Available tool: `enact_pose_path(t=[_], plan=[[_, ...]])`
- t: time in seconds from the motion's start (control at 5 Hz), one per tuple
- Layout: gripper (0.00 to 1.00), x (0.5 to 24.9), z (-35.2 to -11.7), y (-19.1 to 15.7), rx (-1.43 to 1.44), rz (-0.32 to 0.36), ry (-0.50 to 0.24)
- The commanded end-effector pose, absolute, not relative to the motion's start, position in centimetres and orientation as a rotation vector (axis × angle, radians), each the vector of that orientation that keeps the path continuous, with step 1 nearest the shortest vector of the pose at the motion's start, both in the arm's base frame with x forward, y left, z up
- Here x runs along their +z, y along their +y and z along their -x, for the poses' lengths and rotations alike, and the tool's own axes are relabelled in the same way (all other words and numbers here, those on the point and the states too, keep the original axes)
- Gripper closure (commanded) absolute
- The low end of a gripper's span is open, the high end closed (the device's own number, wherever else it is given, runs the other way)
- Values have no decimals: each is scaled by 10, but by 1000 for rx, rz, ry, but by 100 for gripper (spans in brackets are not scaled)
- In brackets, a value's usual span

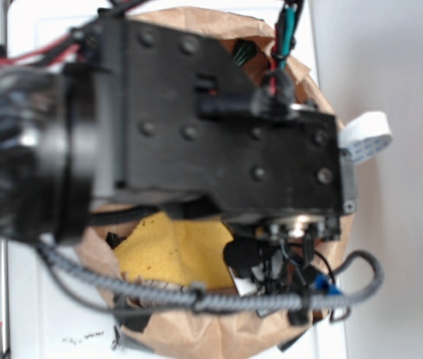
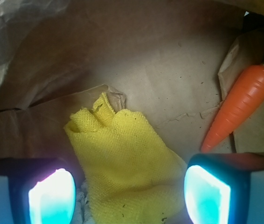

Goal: Grab the carrot.

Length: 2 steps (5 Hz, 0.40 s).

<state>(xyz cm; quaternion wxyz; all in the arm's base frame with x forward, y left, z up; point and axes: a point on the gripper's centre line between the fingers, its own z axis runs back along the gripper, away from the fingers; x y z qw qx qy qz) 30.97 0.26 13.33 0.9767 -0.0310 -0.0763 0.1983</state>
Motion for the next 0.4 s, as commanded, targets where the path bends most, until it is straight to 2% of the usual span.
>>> enact_pose_path(t=[0.0,0.2], plan=[[0,152,-313,16,419,73,-220],[0,131,-313,33,472,25,-276]])
